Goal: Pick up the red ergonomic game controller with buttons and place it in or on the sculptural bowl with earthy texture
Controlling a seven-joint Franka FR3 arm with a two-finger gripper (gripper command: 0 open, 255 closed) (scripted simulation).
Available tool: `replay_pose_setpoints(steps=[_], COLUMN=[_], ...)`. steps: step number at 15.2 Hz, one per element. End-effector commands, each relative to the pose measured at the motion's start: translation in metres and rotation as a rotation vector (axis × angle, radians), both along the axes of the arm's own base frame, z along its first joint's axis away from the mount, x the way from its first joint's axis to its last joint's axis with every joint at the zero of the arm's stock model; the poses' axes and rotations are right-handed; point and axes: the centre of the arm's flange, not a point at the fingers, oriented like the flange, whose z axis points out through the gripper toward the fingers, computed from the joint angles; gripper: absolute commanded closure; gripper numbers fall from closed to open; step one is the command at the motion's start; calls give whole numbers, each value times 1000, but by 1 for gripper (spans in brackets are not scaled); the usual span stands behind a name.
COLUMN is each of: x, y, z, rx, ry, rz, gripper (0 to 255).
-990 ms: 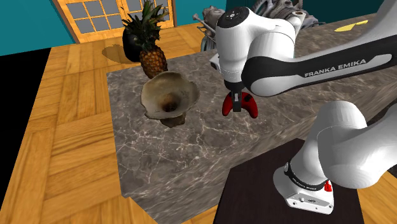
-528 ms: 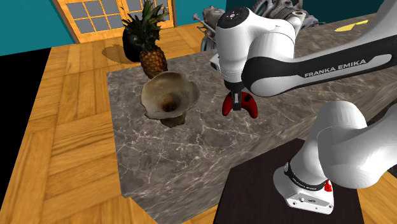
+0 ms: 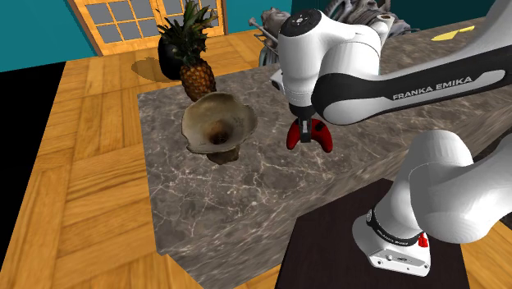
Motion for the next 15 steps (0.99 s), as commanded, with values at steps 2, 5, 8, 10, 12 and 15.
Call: replay_pose_setpoints(steps=[2, 5, 8, 10, 12, 15], x=[0, 0, 0, 0, 0, 0], y=[0, 0, 0, 0, 0, 0], z=[10, 26, 42, 53, 63, 79], rx=[0, 0, 0, 0, 0, 0], ry=[0, 0, 0, 0, 0, 0], rz=[0, 0, 0, 0, 0, 0], gripper=[255, 255, 255, 255, 255, 255])
